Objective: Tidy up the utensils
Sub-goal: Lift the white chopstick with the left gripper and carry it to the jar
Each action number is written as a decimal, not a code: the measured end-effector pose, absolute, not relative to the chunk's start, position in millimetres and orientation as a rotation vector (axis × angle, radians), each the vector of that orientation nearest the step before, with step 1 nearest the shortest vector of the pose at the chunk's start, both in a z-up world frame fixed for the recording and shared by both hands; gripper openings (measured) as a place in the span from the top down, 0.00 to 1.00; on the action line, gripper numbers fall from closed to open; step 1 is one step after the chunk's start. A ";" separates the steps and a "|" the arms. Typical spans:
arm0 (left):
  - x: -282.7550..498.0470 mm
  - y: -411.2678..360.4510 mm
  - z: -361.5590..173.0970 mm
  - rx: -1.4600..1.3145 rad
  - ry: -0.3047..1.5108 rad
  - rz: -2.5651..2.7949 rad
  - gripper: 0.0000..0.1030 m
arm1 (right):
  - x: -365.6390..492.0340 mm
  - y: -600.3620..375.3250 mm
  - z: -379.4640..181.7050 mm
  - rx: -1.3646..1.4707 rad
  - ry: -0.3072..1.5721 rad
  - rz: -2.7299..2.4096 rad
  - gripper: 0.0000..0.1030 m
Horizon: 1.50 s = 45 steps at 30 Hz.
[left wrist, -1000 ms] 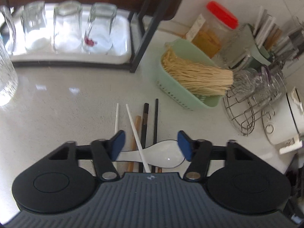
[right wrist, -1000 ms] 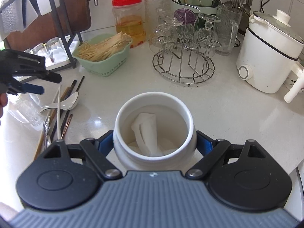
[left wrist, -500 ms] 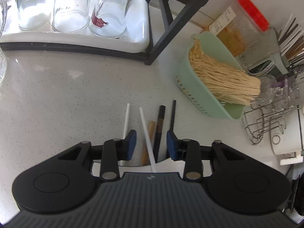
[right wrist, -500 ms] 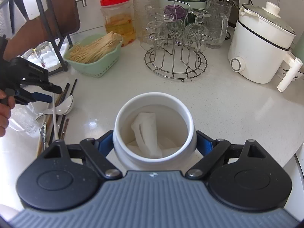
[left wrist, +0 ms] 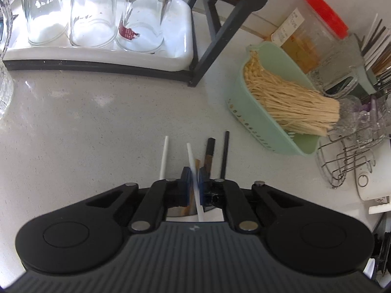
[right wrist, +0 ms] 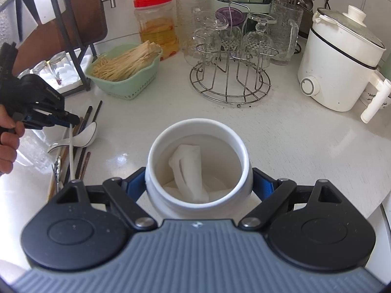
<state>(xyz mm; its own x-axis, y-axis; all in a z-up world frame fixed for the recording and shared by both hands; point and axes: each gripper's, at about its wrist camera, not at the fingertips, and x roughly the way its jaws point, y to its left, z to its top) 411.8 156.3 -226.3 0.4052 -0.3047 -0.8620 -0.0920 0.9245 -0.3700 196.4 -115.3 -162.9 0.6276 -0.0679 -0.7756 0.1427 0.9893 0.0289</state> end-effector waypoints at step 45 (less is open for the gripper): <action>274.3 95.9 -65.6 -0.316 0.849 -0.422 0.96 | 201.8 -117.9 -168.3 -0.006 0.816 0.102 0.12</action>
<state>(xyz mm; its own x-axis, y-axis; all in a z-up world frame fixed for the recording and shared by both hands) 274.3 95.9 -65.6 0.5868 -0.4782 -0.6535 0.2315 0.8724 -0.4305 201.8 -117.9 -168.3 0.6804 0.0889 -0.7274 -0.0932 0.9951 0.0343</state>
